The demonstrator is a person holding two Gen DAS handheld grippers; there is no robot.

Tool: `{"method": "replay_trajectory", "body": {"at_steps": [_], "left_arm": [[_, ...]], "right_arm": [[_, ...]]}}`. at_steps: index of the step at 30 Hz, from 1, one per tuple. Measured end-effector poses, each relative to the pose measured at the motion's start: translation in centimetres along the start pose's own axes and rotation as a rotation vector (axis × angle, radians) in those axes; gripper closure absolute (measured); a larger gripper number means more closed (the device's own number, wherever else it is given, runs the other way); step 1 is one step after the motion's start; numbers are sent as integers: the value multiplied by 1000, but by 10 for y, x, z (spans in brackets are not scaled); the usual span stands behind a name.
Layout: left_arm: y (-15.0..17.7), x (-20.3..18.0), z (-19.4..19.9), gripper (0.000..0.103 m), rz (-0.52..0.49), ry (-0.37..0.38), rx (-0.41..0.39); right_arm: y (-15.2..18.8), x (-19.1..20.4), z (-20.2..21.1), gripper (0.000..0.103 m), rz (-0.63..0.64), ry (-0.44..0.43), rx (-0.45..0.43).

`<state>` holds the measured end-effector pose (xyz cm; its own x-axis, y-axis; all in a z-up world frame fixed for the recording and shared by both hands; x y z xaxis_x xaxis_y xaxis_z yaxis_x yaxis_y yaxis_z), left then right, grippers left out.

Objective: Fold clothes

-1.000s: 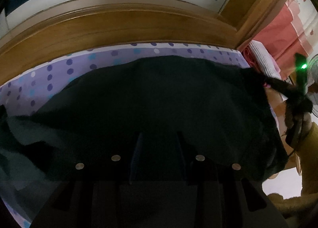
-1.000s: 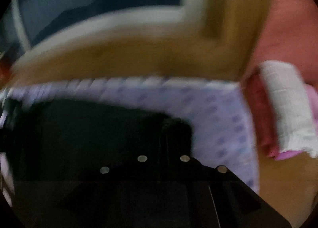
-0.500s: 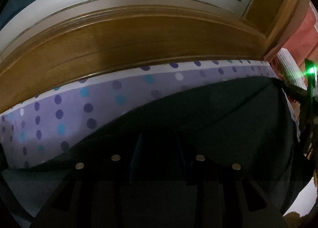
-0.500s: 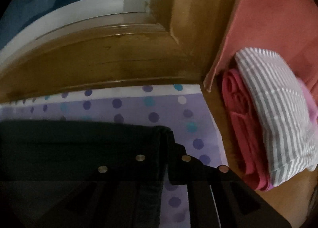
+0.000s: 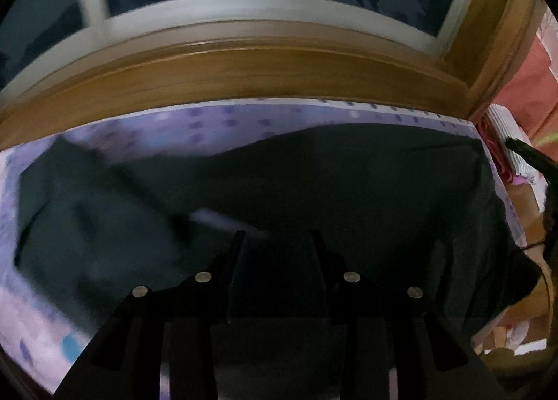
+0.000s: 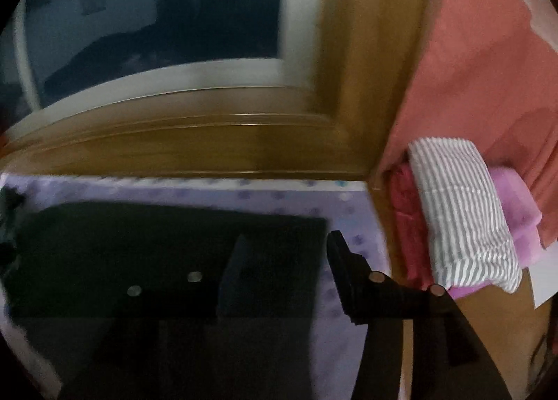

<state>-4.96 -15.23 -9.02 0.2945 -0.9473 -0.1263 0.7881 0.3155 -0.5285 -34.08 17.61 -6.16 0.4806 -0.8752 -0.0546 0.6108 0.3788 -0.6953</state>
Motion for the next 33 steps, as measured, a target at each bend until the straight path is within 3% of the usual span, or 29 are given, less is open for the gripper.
{"method": "replay_trajectory", "body": {"at_steps": [5,14,19,23,30,33], "left_arm": [[21,66,26,69,77,-23,-33],[51,201,57,69,78,-14,-37],[53,270,54,69,132,-30,-35],[48,305,36,69,143,-24,-14],[38,316,8,69,143,-58,7],[34,317,-5,68,111,-75,18]], "right_arm": [[18,89,32,53,56,-118,1],[66,323,62,53,79,-379,32],[105,420,62,53,192,-419,65],[131,460,61,53,289,-411,94],[153,496,35,53,440,-333,114],[158,503,27,44,480,-291,111]]}}
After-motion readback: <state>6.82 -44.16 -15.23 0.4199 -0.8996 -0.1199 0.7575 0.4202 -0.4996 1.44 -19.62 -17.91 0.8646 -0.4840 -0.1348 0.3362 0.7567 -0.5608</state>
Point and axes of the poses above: each gripper's, at about its wrist camera, not at the fingertips, and z roughly against the way its jaws point, x to its left, y to its underside, the point moved 10 cm from there along -z, roughly the way its jaws point, and after that the axes turned 1 degree about -x, right-handed, at the moved point
